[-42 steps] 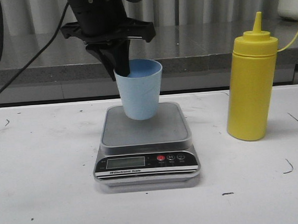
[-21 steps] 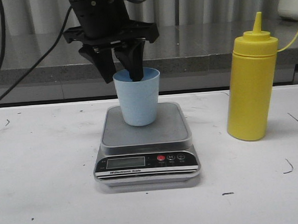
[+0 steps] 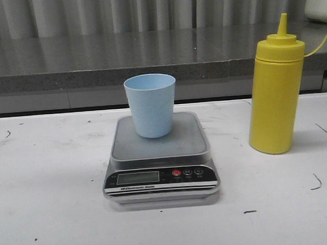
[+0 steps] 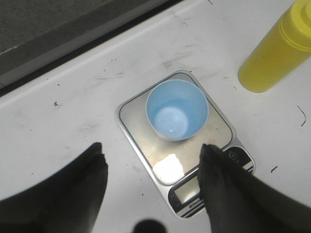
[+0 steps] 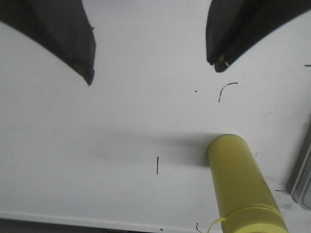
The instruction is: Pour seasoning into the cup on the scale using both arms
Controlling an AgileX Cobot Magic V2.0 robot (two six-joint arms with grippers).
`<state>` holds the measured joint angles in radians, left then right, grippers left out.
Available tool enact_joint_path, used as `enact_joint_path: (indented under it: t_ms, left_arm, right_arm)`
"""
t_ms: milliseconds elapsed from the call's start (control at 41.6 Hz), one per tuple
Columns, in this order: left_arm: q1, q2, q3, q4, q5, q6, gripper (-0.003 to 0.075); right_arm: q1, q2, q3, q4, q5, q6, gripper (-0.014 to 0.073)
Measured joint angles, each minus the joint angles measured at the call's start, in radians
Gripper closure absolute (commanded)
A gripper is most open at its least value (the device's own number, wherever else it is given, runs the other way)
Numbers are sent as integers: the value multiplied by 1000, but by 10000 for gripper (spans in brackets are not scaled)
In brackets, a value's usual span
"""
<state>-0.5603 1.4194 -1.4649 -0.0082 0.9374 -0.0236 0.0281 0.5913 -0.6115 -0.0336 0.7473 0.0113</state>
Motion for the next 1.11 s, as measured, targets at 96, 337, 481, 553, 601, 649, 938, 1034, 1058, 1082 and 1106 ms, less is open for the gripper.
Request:
enact_joint_path:
  t_ms: [96,337,481,553,601,649,938,1034,1058,1082,1106]
  left_arm:
    - [0,-140,112,8,-34,-2,313]
    - [0,-464,366,8,-91,-10,313]
    - [0,-625,508,24,-95,-56,313]
    - [0,-702,571,34,-96,-69,313]
    - [0,-750,607,38,-96,-75,313]
    - [0,-787,635,41,-96,-77,313]
    - [0,-913,740,52,-95,-81,313]
    - [0,-913,740,52,-96,-81,313]
    - [0,-913,742,52,-96,-81,313]
    - [0,-913,742,52,-96,-81,313]
    - [0,-913,742,54,-96,-81,313]
  right_arm:
    - [0,0,0,0,0,0,87]
    - [0,0,0,0,0,0,87]
    - [0,0,0,0,0,0,87]
    - [0,0,0,0,0,0,87]
    - [0,0,0,0,0,0,87]
    - [0,0,0,0,0,0,87]
    - [0,0,0,0,0,0,87]
    - [0,0,0,0,0,0,87]
    - [0,0,0,0,0,0,87]
    - [0,0,0,0,0,0,87]
    - [0,0,0,0,0,0,87]
